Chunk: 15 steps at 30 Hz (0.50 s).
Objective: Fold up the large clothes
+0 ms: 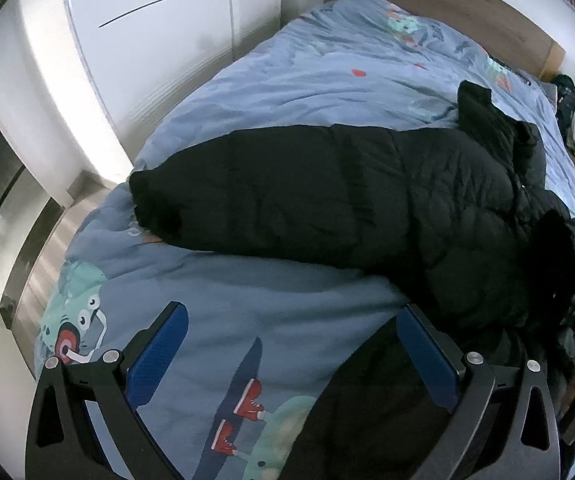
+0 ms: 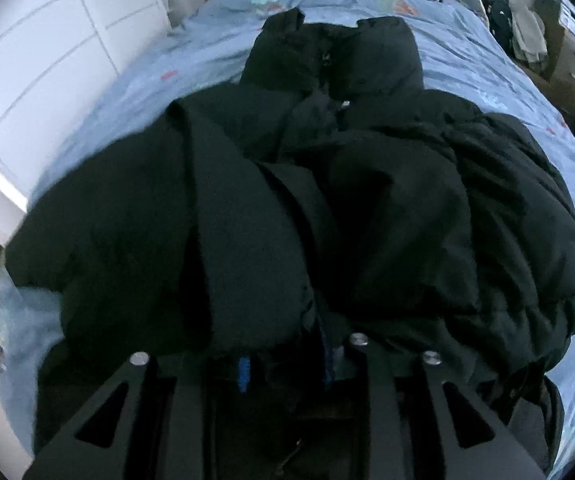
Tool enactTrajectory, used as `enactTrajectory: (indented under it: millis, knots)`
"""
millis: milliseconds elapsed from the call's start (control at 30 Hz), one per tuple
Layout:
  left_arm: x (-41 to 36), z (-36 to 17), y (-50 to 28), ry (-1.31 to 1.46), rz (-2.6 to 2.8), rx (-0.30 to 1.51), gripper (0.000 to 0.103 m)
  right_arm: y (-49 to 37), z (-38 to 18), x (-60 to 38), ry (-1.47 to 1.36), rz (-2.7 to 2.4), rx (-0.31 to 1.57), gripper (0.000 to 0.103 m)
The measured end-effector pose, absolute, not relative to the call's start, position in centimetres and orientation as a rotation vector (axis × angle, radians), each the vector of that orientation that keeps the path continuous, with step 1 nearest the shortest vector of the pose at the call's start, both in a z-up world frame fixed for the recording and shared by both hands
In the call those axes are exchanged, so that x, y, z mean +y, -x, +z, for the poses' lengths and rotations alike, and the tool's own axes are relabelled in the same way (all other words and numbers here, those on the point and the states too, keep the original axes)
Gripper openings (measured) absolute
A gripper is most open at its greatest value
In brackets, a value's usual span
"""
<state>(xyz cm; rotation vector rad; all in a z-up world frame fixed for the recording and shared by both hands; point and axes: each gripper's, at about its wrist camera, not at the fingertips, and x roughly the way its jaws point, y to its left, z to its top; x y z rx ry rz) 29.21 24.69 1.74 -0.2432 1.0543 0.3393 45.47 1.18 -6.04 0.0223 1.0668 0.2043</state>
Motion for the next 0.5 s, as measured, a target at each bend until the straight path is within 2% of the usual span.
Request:
enactTrajectory:
  millis: [67, 133, 233, 500]
  knots:
    - [24.8, 1.8, -29.1, 0.245, 0.336, 1.051, 0.102, -45.8, -6.7, 0.8, -0.011, 0.213, 1.079, 0.036]
    - [24.6, 1.8, -28.9, 0.243, 0.326, 1.056, 0.102, -45.3, -6.8, 1.2, 0.006, 0.230, 1.087, 0.050]
    - [24.3, 2.0, -29.0, 0.245, 0.305, 1.064, 0.102, -44.5, -6.5, 2.1, 0.025, 0.265, 1.085, 0.063]
    - [22.8, 2.8, -30.3, 0.300, 0.273, 1.046, 0.102, -42.9, -4.5, 3.8, 0.033, 0.412, 1.081, 0.064]
